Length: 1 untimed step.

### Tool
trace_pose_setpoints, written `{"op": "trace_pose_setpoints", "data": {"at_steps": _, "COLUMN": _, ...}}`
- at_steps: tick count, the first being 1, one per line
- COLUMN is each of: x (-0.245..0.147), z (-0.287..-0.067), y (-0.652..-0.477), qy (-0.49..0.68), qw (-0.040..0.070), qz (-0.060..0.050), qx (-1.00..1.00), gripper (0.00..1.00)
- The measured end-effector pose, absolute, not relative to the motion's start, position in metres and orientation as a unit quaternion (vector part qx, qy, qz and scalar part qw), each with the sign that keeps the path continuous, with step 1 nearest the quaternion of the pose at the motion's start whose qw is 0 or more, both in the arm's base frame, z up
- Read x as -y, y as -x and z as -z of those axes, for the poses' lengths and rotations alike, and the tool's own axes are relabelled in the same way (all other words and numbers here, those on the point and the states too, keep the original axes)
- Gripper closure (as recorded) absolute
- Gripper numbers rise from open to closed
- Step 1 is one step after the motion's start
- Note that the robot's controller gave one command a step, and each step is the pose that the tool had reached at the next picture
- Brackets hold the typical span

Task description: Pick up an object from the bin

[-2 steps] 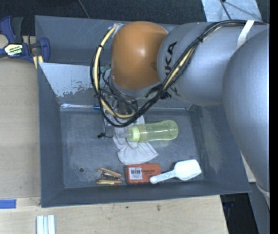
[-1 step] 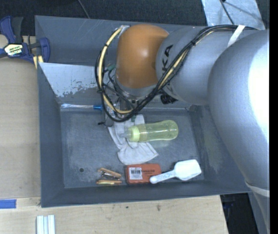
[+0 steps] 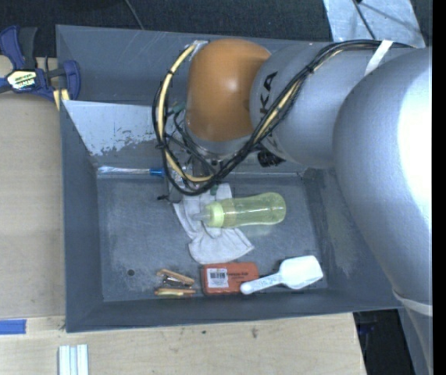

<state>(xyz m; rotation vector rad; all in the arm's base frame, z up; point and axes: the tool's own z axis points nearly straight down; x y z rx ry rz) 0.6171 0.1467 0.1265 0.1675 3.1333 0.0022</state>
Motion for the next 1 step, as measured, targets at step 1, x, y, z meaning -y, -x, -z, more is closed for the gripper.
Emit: {"op": "trace_pose_setpoints", "data": {"at_steps": 1, "x": -0.1454, "z": -0.1710, "y": -0.6068, "qy": -0.033, "qw": -0.003, "qz": 0.001, "qx": -0.999, "gripper": 1.00}}
